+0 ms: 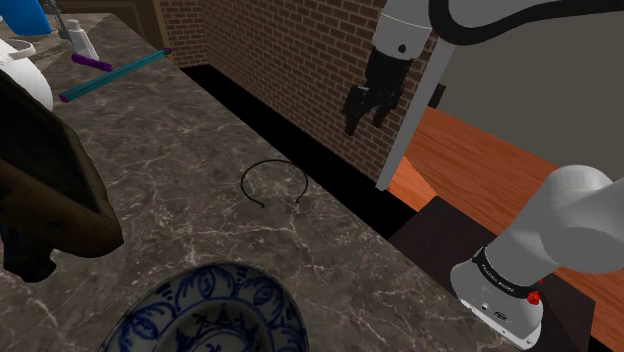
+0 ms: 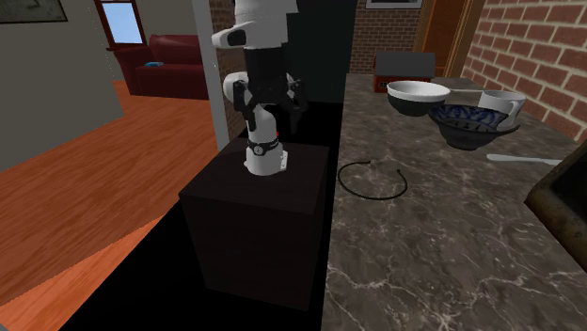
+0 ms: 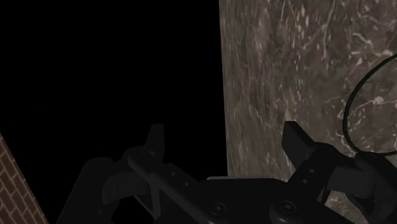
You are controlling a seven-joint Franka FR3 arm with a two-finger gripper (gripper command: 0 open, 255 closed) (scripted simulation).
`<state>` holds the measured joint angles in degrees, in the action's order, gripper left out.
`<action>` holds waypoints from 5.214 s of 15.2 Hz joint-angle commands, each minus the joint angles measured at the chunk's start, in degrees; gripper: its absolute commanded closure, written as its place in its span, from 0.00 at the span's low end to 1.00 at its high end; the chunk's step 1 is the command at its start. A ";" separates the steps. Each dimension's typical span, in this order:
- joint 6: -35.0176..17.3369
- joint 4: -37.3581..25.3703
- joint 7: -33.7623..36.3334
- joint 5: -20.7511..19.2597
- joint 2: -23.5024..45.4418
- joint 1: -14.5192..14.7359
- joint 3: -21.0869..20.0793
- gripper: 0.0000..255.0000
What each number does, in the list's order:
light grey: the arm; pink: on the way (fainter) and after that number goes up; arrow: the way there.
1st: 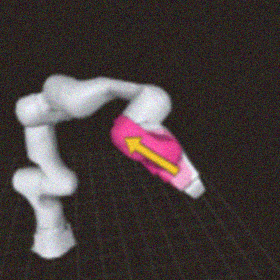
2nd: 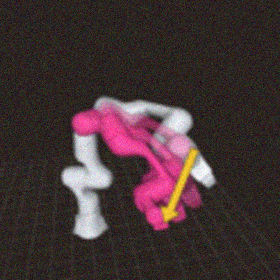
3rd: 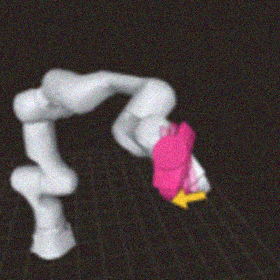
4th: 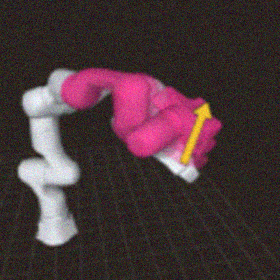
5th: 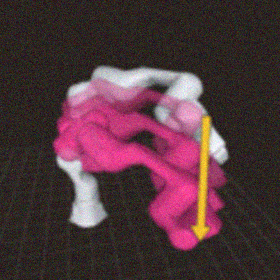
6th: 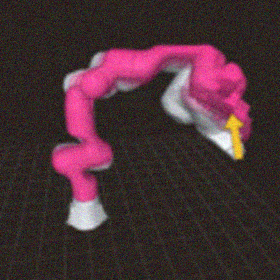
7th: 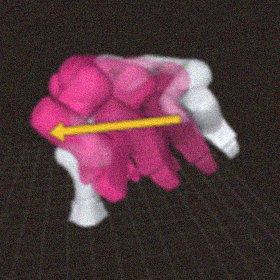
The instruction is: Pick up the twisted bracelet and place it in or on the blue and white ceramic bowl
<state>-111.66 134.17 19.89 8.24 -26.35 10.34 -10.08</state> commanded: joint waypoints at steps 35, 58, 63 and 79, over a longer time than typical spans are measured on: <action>-13.60 -7.45 6.29 3.69 18.85 4.92 -7.96 1.00; 2.82 -20.82 8.41 3.05 15.60 4.59 -7.21 1.00; 6.62 -24.73 8.92 2.80 15.67 4.48 -7.05 1.00; 5.08 -25.67 28.41 2.82 15.01 11.87 -19.20 1.00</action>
<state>-106.43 108.59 46.61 11.10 -11.31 21.62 -28.27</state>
